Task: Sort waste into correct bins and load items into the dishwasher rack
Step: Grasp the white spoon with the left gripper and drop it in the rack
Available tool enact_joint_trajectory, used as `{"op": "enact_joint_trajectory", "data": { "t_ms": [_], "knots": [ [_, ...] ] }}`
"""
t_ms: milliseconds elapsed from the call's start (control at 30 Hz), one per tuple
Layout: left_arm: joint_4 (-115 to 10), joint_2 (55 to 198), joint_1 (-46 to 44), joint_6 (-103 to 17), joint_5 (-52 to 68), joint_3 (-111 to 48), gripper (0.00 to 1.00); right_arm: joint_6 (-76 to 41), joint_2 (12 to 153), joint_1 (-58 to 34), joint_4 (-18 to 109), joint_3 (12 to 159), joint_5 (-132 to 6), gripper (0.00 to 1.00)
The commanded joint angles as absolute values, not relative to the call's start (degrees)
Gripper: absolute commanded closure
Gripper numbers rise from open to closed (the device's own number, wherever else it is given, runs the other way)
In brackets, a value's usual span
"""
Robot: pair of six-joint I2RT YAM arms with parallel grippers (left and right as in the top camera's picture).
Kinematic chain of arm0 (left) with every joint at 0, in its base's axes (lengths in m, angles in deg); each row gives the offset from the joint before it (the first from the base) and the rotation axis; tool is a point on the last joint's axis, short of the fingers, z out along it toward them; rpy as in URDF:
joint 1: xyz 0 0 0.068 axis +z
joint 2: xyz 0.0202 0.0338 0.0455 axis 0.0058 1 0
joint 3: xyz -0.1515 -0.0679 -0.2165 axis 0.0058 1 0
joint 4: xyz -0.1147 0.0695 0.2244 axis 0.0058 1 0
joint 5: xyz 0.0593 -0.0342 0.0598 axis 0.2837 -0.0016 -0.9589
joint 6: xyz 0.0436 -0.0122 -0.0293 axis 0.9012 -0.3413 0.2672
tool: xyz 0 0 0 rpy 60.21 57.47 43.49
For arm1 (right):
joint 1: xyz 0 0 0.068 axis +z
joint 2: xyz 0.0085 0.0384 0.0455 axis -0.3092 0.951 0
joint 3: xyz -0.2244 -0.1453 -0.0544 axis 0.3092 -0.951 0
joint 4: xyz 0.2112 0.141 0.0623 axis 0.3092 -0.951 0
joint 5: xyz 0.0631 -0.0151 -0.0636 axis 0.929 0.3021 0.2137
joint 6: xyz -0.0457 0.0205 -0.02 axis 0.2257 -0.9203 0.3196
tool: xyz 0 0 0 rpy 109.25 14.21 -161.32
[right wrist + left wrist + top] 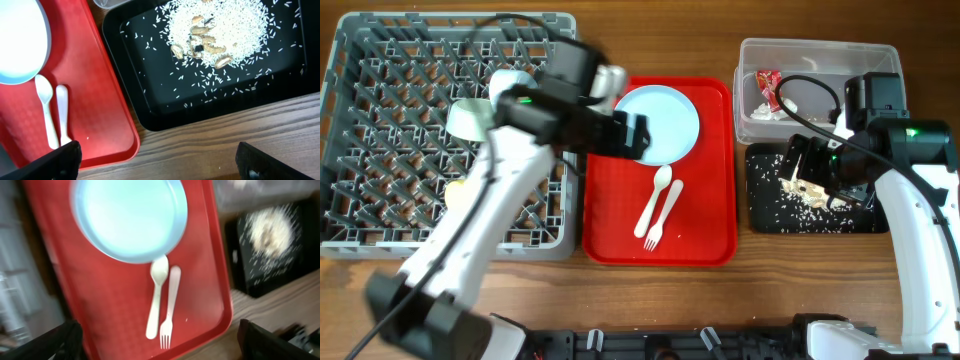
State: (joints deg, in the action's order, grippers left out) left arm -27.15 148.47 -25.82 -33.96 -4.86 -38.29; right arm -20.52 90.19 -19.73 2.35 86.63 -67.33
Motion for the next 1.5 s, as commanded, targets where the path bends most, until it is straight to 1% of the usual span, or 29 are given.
{"op": "enact_joint_trajectory", "data": {
  "t_ms": [0,167,233,333,433,633,667,700,767,800,867,900,1000,1100,1133,1167,1300,1400,1467],
  "knots": [
    [-27.07,157.24,-31.7,-37.44,-11.39,-37.9,0.0,-19.98,89.29,-19.92,2.3,87.75,-68.16,0.0],
    [-27.59,168.6,-36.42,-39.21,-17.25,-37.9,0.0,-19.93,89.29,-19.92,2.32,87.75,-68.18,0.0],
    [-27.96,171.51,-37.17,-39.19,-17.42,-37.9,0.0,-19.96,89.29,-19.92,2.37,87.75,-68.18,0.0],
    [-27.96,173.56,-37.54,-39.19,-18.32,-37.88,0.01,-19.96,89.29,-19.92,2.39,87.75,-68.36,0.0],
    [-27.68,174.68,-37.54,-39.21,-22.93,-37.77,0.01,-19.89,89.29,-19.92,2.3,87.75,-68.38,0.0],
    [-28.42,176.93,-38.7,-39.21,-22.69,-37.09,0.01,-19.3,89.29,-19.92,2.28,87.75,-68.36,0.0],
    [-29.03,176.93,-39.22,-39.21,-22.71,-36.63,0.05,-19.3,89.29,-19.92,2.26,87.75,-68.36,0.0],
    [-29.05,176.93,-39.53,-39.21,-22.71,-36.63,0.13,-19.3,89.29,-19.92,2.24,87.75,-68.36,0.0],
    [-29.08,176.93,-39.85,-39.23,-22.69,-36.63,0.35,-19.3,89.29,-19.92,2.22,87.75,-68.36,0.0],
    [-29.08,176.93,-39.88,-39.23,-22.69,-36.63,0.41,-19.28,89.29,-19.92,2.22,87.75,-68.36,0.0],
    [-29.08,176.93,-39.92,-39.23,-22.56,-36.63,0.63,-19.3,89.29,-19.92,2.22,87.75,-68.36,0.0],
    [-29.08,176.93,-39.96,-39.23,-22.25,-36.63,0.7,-19.3,89.29,-19.92,2.22,87.75,-68.36,0.0],
    [-29.1,176.93,-39.96,-39.25,-22.04,-36.63,0.81,-19.28,89.29,-19.92,2.24,87.75,-68.36,0.0],
    [-29.01,176.93,-39.96,-39.23,-21.79,-36.63,0.85,-19.3,89.29,-19.92,2.24,87.75,-68.36,0.0],
    [-29.01,176.93,-39.96,-39.23,-21.64,-36.63,0.89,-19.3,89.29,-19.92,2.24,87.75,-68.36,0.0],
    [-28.84,176.93,-39.96,-39.21,-21.64,-36.66,0.96,-19.3,89.29,-19.92,2.22,87.75,-68.36,0.0],
    [-27.17,175.25,-39.9,-39.21,-21.71,-37.53,0.96,-19.28,89.29,-19.92,2.24,87.75,-68.36,0.0],
    [-27.04,167.95,-39.9,-39.19,-21.75,-37.97,0.96,-18.86,89.29,-19.92,2.08,87.75,-68.36,0.0],
    [-26.56,163.31,-39.46,-39.19,-23.89,-37.97,0.96,-18.86,89.29,-19.92,2.08,87.75,-68.36,0.0]
  ]
}}
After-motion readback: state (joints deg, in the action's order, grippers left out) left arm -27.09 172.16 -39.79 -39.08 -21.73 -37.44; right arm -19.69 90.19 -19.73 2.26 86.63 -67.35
